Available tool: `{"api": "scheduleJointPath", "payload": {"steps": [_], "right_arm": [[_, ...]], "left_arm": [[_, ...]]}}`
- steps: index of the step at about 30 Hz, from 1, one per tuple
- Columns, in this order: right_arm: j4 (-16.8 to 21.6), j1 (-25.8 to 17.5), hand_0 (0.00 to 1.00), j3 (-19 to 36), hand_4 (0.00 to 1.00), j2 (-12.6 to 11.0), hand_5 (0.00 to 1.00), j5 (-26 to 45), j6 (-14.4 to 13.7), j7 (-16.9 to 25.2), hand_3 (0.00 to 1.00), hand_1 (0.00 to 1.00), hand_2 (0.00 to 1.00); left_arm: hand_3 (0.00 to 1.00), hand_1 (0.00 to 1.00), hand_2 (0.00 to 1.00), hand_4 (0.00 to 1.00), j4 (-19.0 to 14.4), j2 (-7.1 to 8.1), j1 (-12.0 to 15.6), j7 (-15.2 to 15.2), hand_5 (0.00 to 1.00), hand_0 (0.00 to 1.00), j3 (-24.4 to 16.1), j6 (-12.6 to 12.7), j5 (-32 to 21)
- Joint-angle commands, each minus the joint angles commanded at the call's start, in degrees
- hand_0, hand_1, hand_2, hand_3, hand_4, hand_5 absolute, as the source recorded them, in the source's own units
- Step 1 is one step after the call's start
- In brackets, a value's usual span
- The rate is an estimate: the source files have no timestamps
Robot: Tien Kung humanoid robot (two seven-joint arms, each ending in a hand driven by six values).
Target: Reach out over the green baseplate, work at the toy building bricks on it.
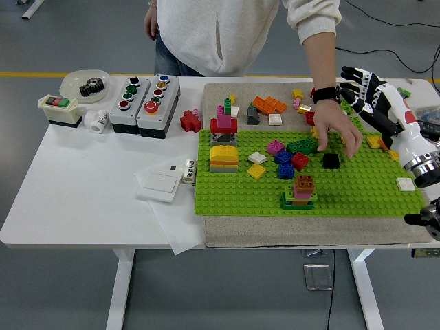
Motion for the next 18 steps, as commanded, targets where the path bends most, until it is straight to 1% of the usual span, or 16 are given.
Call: {"api": "scheduleJointPath", "payload": {"steps": [1, 9, 18], "right_arm": [[-0.7, 0.1, 0.880, 0.2, 0.998, 0.1, 0.769, -0.1, -0.2, -0.1, 0.871, 0.827, 0.865], [-3.0, 0.0, 0.875, 0.9, 0.998, 0.2, 0.769, -0.6, -0.4, -0.4, 0.873, 0.829, 0.865], [-3.5, -0.2, 0.876, 1.6, 0.998, -0.1, 0.769, -0.1, -0.5, -0.4, 0.871, 0.829, 0.862]], "left_arm": [[0.579, 0.568, 0.635, 0.604, 0.0, 0.01, 0.0, 0.0, 0.675, 0.480, 0.0, 0.0, 0.0], [0.579, 0.569, 0.632, 0.604, 0.0, -0.02, 0.0, 0.1, 0.675, 0.482, 0.0, 0.0, 0.0], [0.578, 0.569, 0.635, 0.603, 0.1, -0.22, -0.1, -0.2, 0.675, 0.480, 0.1, 0.4, -0.8]]}}
